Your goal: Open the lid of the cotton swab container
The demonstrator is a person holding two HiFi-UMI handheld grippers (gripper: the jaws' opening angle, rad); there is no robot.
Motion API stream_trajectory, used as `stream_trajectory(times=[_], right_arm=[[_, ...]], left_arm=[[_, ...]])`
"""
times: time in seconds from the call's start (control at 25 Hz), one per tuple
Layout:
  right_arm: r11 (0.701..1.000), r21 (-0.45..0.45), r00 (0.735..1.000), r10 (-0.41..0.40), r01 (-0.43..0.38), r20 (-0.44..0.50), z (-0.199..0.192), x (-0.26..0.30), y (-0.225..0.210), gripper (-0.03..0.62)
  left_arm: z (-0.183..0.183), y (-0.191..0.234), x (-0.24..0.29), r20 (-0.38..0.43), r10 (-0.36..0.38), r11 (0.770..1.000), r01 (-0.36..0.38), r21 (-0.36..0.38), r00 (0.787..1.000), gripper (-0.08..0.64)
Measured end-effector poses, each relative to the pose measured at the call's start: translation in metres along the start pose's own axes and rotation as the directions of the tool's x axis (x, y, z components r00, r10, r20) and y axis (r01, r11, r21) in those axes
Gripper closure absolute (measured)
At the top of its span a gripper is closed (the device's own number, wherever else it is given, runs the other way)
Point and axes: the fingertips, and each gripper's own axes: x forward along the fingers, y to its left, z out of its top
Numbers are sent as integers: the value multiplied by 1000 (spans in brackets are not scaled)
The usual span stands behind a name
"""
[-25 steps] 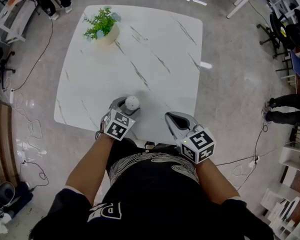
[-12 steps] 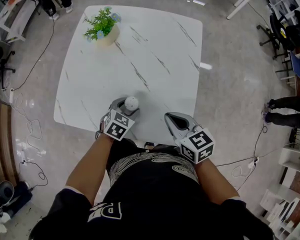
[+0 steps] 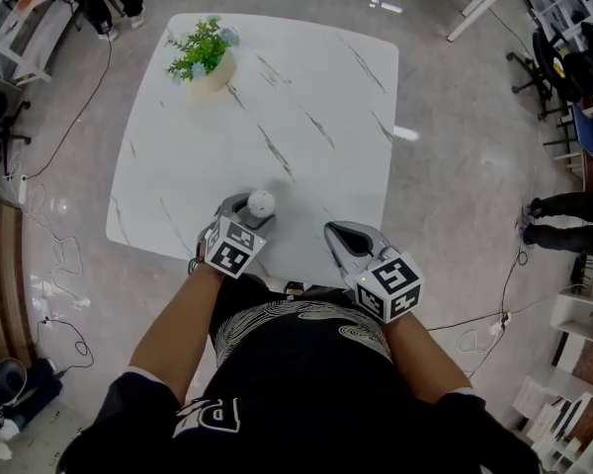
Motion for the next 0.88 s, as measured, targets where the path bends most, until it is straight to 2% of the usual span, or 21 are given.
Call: stream_trajectory(times=[0.88], right_arm=[[1000,-25,1000,10,-10,6,6,1,5,592]], left_arm=[[-1,4,-10,1,16,1000,-16,8,1000,249]])
